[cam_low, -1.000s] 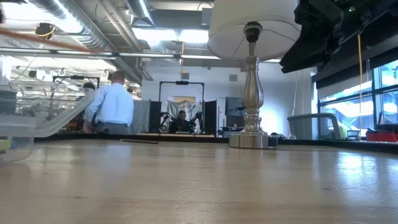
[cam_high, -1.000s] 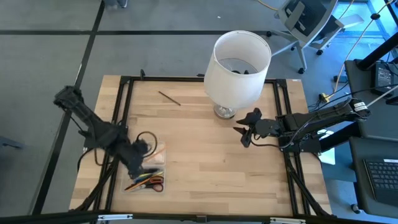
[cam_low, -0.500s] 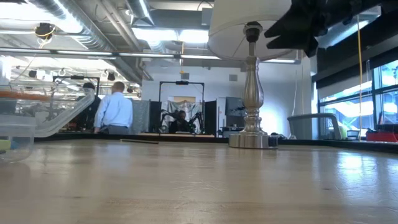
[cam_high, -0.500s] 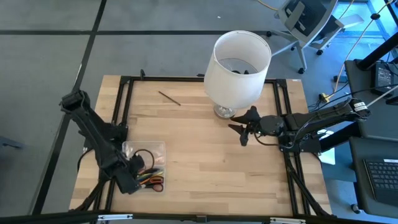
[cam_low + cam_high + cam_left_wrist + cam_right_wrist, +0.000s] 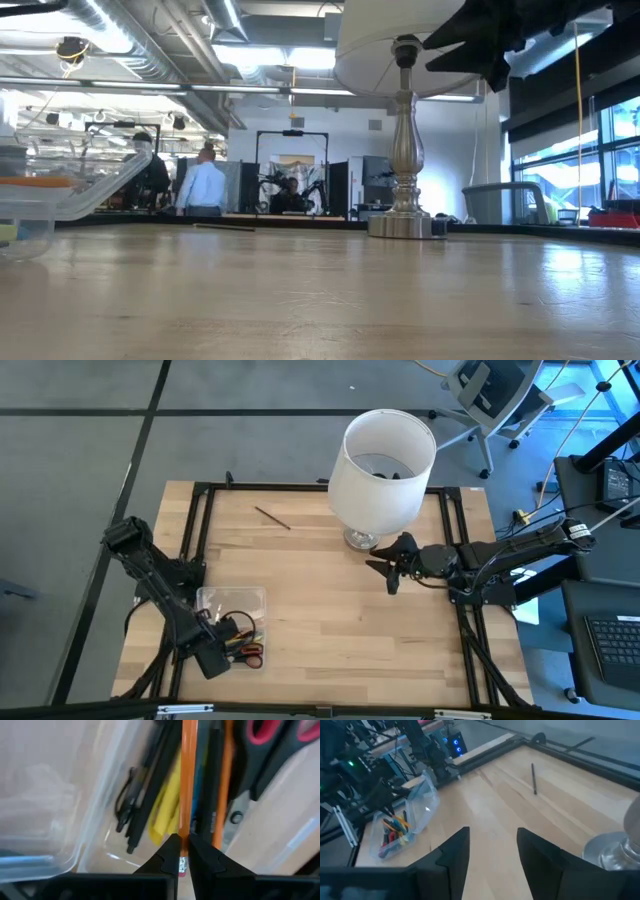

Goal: Pick & place school supplies into a supply box
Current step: Put the yellow pencil into the transparent supply box, then put the black pencil into the transparent supply box

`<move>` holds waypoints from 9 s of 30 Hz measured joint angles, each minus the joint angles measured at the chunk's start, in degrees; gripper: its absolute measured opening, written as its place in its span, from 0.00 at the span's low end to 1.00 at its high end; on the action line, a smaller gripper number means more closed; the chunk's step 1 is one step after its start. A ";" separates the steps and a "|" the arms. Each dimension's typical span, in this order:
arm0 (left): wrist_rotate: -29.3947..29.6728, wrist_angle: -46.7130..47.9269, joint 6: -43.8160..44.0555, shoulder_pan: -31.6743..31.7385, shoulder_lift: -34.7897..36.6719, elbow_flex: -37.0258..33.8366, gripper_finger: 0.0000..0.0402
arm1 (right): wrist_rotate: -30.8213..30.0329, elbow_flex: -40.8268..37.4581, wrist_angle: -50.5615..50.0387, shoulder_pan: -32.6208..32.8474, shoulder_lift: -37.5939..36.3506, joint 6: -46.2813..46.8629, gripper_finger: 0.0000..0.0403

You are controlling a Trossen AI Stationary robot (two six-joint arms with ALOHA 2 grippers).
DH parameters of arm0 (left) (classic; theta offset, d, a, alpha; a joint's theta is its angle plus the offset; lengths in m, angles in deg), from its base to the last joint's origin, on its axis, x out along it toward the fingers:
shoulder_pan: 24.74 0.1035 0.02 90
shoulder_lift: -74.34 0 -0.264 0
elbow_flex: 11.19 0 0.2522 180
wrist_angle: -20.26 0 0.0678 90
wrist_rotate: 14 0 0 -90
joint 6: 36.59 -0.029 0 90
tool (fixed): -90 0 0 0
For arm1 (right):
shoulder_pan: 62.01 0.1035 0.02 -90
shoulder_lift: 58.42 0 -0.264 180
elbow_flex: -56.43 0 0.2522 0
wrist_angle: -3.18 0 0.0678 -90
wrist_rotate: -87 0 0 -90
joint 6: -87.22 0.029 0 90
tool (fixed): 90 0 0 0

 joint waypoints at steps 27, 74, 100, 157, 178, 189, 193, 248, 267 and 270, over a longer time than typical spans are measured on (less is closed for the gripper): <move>3.08 -0.40 1.97 -1.18 15.33 0.00 0.22 | 0.01 0.00 3.99 0.02 0.69 -4.50 0.41; 41.00 -43.45 -53.98 14.23 24.36 0.02 0.22 | -0.05 14.16 44.99 -5.72 43.84 -23.32 0.41; 18.33 -23.48 -72.92 35.01 48.48 0.09 0.22 | -11.25 43.56 44.08 -8.86 71.19 -25.76 0.71; 3.25 -4.55 -82.47 67.75 38.52 0.00 0.22 | -1.61 49.16 20.53 -13.27 79.11 -19.27 0.66; 5.36 -8.03 -93.06 74.77 31.37 0.00 0.23 | -0.23 48.78 -17.43 -8.24 66.07 -7.28 0.66; 10.19 -7.91 -105.33 76.28 20.37 1.36 0.32 | -1.12 30.41 -12.85 -3.84 50.40 -1.43 0.66; 8.18 -6.40 -109.92 78.94 13.58 4.01 0.31 | -1.26 26.55 -9.66 -2.19 46.02 -1.44 0.66; 13.83 -13.37 -117.02 85.04 -17.09 15.56 0.46 | -5.12 25.38 -12.17 2.38 42.94 1.63 0.66; 7.26 -15.57 -127.93 85.15 -20.66 15.54 0.41 | -5.06 25.38 -12.28 2.38 42.95 1.74 0.66; 9.04 -15.81 -127.93 85.37 -21.91 15.75 0.39 | -5.06 25.38 -12.35 2.38 42.96 1.76 0.66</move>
